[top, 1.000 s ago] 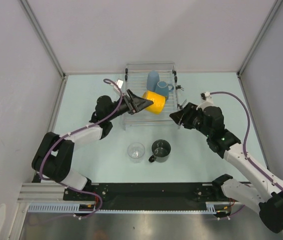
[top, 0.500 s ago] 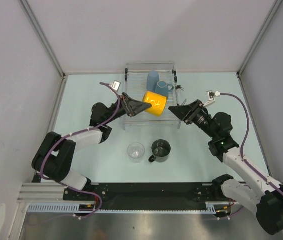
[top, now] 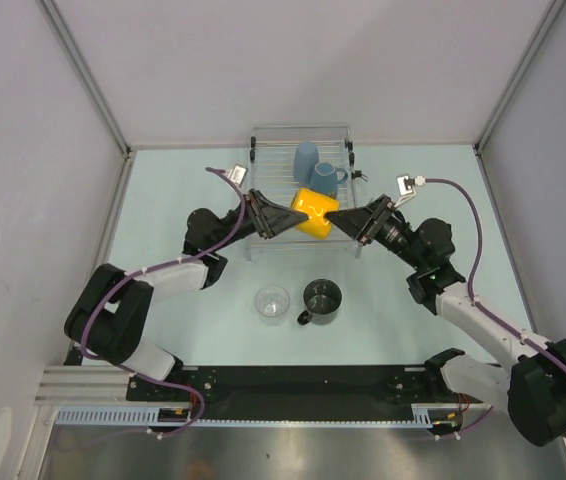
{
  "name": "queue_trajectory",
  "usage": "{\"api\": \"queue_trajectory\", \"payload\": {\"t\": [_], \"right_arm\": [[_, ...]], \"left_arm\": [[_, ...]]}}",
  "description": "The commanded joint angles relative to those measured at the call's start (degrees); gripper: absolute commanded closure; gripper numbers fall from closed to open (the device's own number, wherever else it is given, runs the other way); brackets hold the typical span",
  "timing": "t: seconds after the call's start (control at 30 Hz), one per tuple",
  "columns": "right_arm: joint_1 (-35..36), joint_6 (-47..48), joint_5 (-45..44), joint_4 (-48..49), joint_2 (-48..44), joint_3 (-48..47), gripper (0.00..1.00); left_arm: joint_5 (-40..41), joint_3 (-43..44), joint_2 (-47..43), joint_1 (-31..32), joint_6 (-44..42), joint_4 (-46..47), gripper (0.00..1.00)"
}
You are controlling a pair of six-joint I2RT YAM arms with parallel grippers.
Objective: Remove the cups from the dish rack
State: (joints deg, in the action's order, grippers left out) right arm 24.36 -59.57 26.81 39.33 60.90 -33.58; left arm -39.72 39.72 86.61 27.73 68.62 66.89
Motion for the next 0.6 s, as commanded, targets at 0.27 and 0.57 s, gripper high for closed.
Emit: {"api": "queue_trajectory", "payload": {"t": [0.27,0.57], "right_arm": [[2.8,-0.5,2.9,8.6,7.5,-6.5,0.67],[3.2,0.3,3.6,4.6,6.0,-5.9,1.0]], "left_arm": [[-0.6,-1.8,-2.1,5.5,1.1,8.0,1.0],[-1.1,-1.3,-1.4,5.7,1.0,7.6,0.98]]}}
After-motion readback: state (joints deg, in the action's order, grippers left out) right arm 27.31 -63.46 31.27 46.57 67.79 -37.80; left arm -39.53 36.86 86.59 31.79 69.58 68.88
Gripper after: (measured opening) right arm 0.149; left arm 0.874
